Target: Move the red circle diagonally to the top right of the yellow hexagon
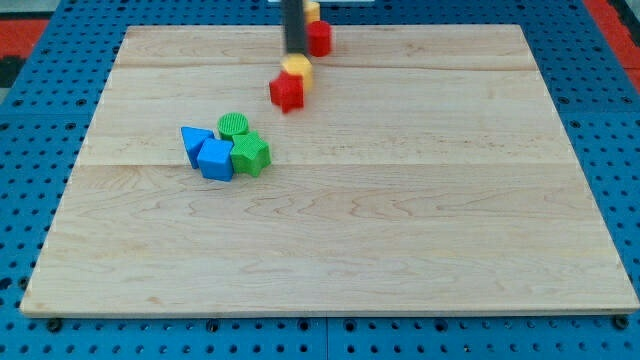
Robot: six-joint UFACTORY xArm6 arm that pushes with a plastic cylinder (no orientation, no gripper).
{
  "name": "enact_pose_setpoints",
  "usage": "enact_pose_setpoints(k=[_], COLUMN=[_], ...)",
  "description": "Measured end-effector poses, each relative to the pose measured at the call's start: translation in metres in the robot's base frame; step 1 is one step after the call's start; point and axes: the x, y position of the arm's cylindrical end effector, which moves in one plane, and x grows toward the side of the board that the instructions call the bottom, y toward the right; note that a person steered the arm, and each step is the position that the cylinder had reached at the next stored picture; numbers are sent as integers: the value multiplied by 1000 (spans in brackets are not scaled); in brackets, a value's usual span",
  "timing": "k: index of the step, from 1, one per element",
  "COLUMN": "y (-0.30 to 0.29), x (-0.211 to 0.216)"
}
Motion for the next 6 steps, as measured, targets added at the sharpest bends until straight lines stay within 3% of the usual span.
enact_pose_setpoints(k=[1, 3, 4, 5, 6], y=[-9, -60, -26, 101, 175], x=[12, -47, -79, -30, -16])
